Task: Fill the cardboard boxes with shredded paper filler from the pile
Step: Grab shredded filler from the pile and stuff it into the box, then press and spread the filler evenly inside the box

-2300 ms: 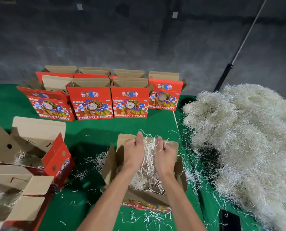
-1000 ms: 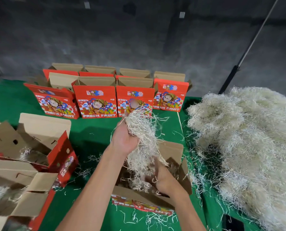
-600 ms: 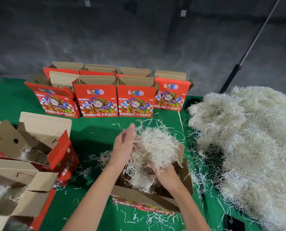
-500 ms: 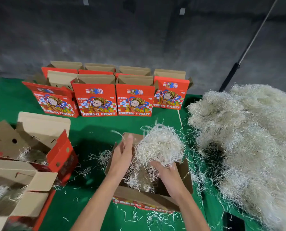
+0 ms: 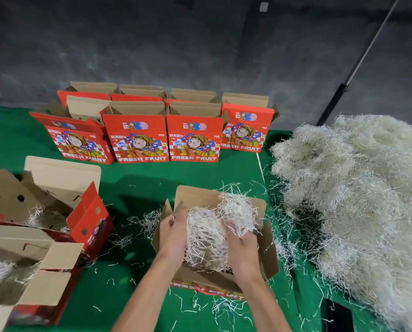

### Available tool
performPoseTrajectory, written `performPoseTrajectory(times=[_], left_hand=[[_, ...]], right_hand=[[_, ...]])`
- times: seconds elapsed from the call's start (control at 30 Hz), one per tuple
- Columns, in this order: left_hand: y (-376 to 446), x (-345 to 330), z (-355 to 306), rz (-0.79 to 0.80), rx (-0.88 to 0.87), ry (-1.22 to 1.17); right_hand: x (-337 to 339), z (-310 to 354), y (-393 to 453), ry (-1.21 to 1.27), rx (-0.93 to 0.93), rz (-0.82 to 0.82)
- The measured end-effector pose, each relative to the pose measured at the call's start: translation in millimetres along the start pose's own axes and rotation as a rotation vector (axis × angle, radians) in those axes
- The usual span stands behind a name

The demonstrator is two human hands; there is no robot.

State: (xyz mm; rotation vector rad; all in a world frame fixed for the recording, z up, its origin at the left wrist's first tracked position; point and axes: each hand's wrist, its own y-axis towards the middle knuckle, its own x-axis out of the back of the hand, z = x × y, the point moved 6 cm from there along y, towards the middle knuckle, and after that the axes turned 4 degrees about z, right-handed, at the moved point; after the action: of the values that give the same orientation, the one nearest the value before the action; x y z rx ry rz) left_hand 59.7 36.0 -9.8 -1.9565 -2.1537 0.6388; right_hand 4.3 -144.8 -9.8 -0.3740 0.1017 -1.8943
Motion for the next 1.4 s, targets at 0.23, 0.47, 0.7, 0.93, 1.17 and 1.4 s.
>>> performPoseTrajectory(times=[0.23,0.47,0.7,0.93,1.17,1.4], left_hand=[[-8.9,-21.9,5.6,0.134,-0.016,0.229],[9.0,35.9,-46.9,-0.139,-0.360,0.365],[3.1,-6.7,-46.6,0.037,-0.430,1.087],[9.5,-11.9,-36.0,0.046,-0.438,1.319],[43.6,-73.1,22.5,0.655,-0.110,1.376],[70.0,-68.2,87.9,0.764,0.023,1.754]], right_hand=[[-19.2,11.9,-7.5,-0.081,0.078,0.174],[64.4,-4.6,6.8,-0.077,-0.014,-0.024],[43.4,8.4,-2.8,-0.399,0.121,0.212],[51.9,33.1,6.7,-0.617,0.284,-0.047],[-10.9,-0.3,55.8,-1.117,-0.008,0.403],[-35.6,-64.0,90.8,-1.218,-0.183,0.596]])
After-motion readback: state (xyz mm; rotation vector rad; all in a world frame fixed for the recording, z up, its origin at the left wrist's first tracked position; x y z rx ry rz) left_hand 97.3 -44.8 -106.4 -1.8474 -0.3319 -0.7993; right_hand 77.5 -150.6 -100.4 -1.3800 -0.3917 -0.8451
